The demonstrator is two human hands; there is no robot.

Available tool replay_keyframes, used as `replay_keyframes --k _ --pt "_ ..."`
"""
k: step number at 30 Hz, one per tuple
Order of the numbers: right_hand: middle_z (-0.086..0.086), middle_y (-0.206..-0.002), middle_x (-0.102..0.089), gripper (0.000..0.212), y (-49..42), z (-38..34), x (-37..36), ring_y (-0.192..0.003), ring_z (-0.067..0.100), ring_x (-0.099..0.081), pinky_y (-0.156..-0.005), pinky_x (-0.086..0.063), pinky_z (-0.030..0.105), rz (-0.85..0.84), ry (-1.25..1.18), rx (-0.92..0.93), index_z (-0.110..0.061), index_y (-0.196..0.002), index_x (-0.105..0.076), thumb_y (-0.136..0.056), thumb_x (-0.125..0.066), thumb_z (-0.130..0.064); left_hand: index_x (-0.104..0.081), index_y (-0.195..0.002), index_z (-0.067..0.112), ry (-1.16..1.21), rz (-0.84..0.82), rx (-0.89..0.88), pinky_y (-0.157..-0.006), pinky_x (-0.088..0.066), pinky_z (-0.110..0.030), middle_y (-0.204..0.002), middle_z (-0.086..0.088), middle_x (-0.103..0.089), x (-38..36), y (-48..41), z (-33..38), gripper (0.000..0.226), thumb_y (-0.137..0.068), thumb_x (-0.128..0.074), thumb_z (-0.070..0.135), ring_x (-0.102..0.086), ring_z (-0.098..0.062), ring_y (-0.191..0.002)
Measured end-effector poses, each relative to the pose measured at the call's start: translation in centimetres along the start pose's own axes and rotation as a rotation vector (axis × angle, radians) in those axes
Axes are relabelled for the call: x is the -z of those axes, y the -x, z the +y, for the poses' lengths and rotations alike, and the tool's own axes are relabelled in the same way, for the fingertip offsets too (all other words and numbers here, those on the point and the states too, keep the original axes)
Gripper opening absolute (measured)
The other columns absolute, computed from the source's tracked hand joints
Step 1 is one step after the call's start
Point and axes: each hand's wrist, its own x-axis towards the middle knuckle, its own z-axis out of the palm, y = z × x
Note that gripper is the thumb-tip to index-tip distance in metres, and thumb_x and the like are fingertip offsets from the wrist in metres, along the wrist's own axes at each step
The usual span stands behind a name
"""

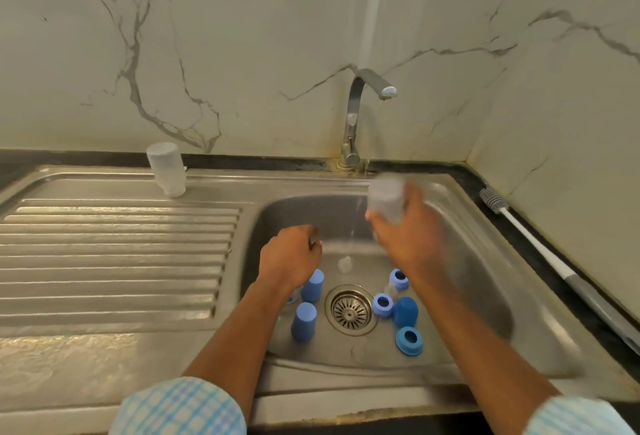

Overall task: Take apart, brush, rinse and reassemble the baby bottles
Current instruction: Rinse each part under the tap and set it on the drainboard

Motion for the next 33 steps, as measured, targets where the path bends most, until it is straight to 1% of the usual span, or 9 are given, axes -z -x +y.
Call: replay_keyframes --k 3,7,11,14,18,22,26,30,33 --pt "0.004 -0.108 -0.068 0.049 0.3 1.8 -1.1 -0.092 0.02 -0.065 -0.08 -0.055 0.036 -0.128 0.004 -0.228 -0.015 -0.115 -0.059 -0.076 -0.079 -0.037 -0.065 -0.118 0.022 -0.001 0.025 0.005 -0.08 -0.054 -0.036 -0.105 0.0 -0.071 0.3 0.2 -0.2 0.026 -0.1 -0.049 0.032 -0.066 -0.022 -0.09" --pt "-0.013 -0.099 -0.06 0.051 0.5 0.2 0.1 -0.085 0.002 -0.058 -0.071 -0.046 0.015 0.152 -0.109 0.04 -0.018 -0.122 -0.053 -0.082 -0.077 -0.037 -0.061 -0.131 0.025 0.01 0.083 0.015 -0.082 -0.05 -0.035 -0.117 -0.001 -0.07 0.5 -0.2 -0.3 0.033 -0.1 -0.049 0.032 -0.066 -0.024 -0.102" --pt "0.002 -0.08 -0.068 0.045 1.0 1.5 -0.8 -0.072 0.016 -0.066 -0.066 -0.057 0.033 -0.332 0.109 -0.229 -0.007 -0.104 -0.069 -0.074 -0.081 -0.04 -0.065 -0.11 0.02 -0.02 0.064 0.033 -0.074 -0.051 -0.035 -0.103 -0.002 -0.07 0.5 0.2 -0.2 0.024 -0.1 -0.048 0.033 -0.065 -0.023 -0.086" --pt "-0.011 -0.093 -0.064 0.044 0.8 0.2 -0.8 -0.082 0.007 -0.06 -0.074 -0.05 0.028 0.007 -0.074 -0.013 -0.018 -0.114 -0.061 -0.081 -0.076 -0.043 -0.065 -0.119 0.021 -0.001 0.113 0.053 -0.073 -0.048 -0.032 -0.109 -0.003 -0.071 0.9 -0.3 -0.5 0.028 -0.101 -0.047 0.033 -0.067 -0.025 -0.093" --pt "0.004 -0.094 -0.071 0.045 0.1 1.3 -0.9 -0.082 0.017 -0.067 -0.078 -0.057 0.037 -0.192 0.021 -0.2 -0.01 -0.109 -0.066 -0.078 -0.077 -0.041 -0.064 -0.117 0.022 -0.039 0.096 0.031 -0.069 -0.041 -0.031 -0.106 -0.003 -0.07 0.8 0.2 -0.3 0.026 -0.101 -0.046 0.033 -0.065 -0.025 -0.09" --pt "-0.013 -0.104 -0.064 0.044 -0.1 1.2 -0.2 -0.089 0.002 -0.059 -0.074 -0.046 0.016 0.122 -0.144 0.043 -0.02 -0.118 -0.057 -0.081 -0.078 -0.034 -0.065 -0.104 0.019 -0.044 0.127 0.047 -0.067 -0.046 -0.033 -0.094 -0.002 -0.069 0.8 -0.3 -0.5 0.024 -0.1 -0.045 0.032 -0.063 -0.025 -0.081" --pt "0.006 -0.094 -0.07 0.044 0.0 2.2 -0.4 -0.076 0.014 -0.065 -0.063 -0.055 0.029 -0.174 -0.037 -0.216 -0.01 -0.109 -0.065 -0.078 -0.079 -0.037 -0.065 -0.106 0.02 -0.034 0.106 0.042 -0.07 -0.049 -0.033 -0.095 -0.003 -0.069 0.6 0.1 -0.5 0.024 -0.1 -0.046 0.032 -0.065 -0.027 -0.084" --pt "-0.011 -0.11 -0.065 0.049 0.6 0.4 0.5 -0.093 -0.001 -0.059 -0.077 -0.046 0.014 0.199 -0.192 0.098 -0.019 -0.123 -0.056 -0.081 -0.078 -0.035 -0.067 -0.109 0.022 -0.007 0.133 0.049 -0.077 -0.055 -0.036 -0.098 -0.004 -0.071 1.0 -0.4 -0.8 0.025 -0.1 -0.046 0.033 -0.067 -0.028 -0.088" --pt "0.007 -0.108 -0.069 0.038 0.9 2.0 0.2 -0.081 0.01 -0.062 -0.076 -0.053 0.027 -0.15 -0.032 -0.139 -0.01 -0.106 -0.06 -0.082 -0.077 -0.035 -0.066 -0.104 0.02 -0.028 0.119 0.038 -0.073 -0.049 -0.034 -0.099 -0.003 -0.07 0.8 0.2 -0.6 0.023 -0.1 -0.047 0.033 -0.066 -0.028 -0.088"
